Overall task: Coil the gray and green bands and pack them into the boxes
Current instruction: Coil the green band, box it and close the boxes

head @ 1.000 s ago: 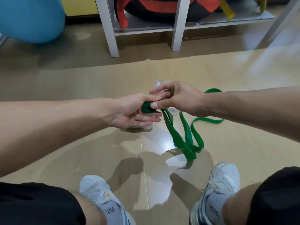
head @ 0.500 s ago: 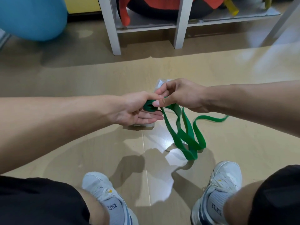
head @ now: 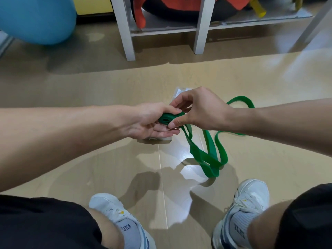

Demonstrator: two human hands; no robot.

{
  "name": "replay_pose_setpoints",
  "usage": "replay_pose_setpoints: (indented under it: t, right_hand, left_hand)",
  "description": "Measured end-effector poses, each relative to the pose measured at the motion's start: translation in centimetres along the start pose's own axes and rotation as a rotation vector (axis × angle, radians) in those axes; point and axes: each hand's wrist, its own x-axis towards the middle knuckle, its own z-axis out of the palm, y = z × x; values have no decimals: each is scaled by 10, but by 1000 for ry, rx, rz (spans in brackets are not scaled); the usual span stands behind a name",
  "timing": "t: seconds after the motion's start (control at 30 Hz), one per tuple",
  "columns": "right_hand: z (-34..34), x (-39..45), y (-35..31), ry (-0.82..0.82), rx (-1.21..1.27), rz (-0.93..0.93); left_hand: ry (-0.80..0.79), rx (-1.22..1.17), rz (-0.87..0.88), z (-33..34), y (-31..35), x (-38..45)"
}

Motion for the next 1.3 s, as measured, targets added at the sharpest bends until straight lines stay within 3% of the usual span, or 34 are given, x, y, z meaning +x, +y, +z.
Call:
replay_pose_setpoints:
  t: [0.33,0.53,0.67,0.8,0.93,1.1,1.3]
  right_hand:
    - [5,0,-12,109,-138,-24]
    - [3,5,-24,90,-379,-68]
    - [3,4,-31,143,-480,-93]
    - [5,2,-30,140,-408,-140]
    - [4,4,-33,104,-261,-160]
    - [0,0,-27,126,-85,-65]
    - [-18,-1,-41,143,-148,-62]
  left_hand:
    - [-63,52,38,-6,0,-7]
    - [251,342,171,10,4,-10]
    - [290,350,219,10,10,-11]
    - [305,341,270,6,6,-13]
    - [216,222,255,-5,6,-15]
    - [-43,91,203,-21,10,-23]
    - [-71,68,213,-17,18,-27]
